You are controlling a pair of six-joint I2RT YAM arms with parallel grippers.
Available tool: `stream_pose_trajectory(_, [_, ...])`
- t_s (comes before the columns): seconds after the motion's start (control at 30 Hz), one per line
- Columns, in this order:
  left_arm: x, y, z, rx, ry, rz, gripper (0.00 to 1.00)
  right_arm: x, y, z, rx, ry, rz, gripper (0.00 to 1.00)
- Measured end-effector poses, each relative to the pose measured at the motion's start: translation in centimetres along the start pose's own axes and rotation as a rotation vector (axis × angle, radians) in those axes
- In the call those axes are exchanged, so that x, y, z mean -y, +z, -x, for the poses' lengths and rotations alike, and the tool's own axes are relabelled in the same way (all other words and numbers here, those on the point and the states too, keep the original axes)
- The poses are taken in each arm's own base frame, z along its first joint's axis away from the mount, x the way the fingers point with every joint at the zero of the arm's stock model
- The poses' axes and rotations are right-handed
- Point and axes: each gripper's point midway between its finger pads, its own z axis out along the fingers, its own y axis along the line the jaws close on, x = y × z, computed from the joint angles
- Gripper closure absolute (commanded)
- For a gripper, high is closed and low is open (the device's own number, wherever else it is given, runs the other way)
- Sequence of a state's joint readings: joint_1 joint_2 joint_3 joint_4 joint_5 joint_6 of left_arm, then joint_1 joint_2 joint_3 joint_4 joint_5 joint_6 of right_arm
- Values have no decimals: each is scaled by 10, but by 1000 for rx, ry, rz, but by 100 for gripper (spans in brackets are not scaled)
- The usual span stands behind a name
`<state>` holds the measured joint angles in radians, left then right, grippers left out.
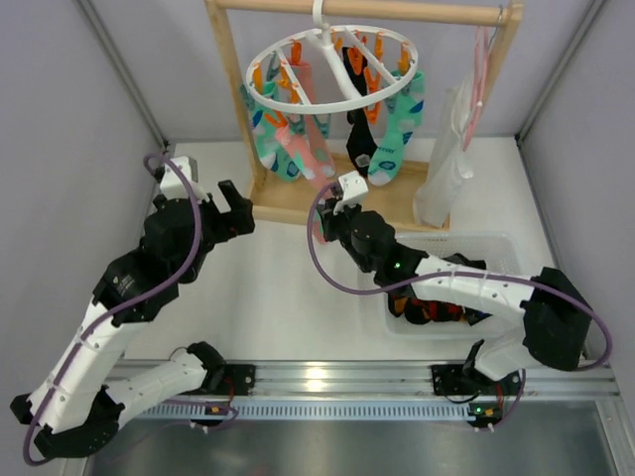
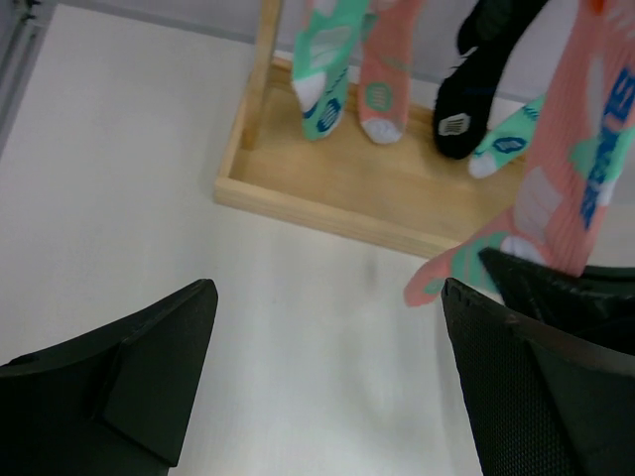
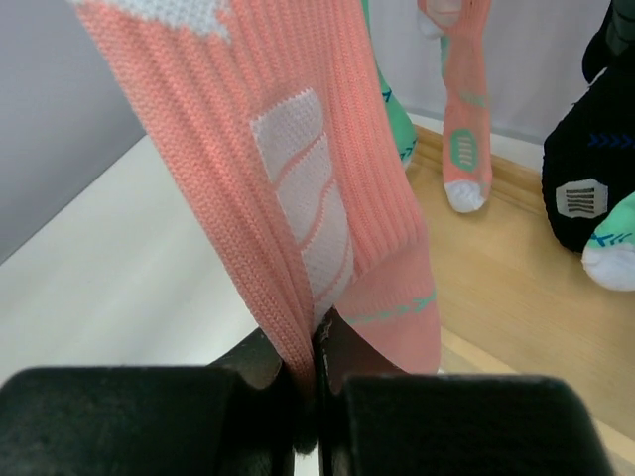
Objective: Remove the socks clipped to the hanger
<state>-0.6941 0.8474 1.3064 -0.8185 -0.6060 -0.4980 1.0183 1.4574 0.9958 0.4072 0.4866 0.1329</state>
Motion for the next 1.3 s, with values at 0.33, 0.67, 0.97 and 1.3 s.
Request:
stream_pose_trajectory(0.33, [97, 30, 67, -8, -79, -176, 2, 0, -38, -8, -17, 53, 104, 100])
stream_pose_trajectory(0.67, [189, 34, 77, -11, -68, -314, 2, -1, -54, -16, -31, 108, 146, 100])
stream_pose_trajectory(0.97, [204, 55, 66, 44, 19, -187, 8, -1, -57, -24, -46, 119, 154, 100])
stream_pose_trajectory(1.3, [198, 77, 74, 112, 80, -45, 21, -6, -58, -24, -51, 119, 178, 100])
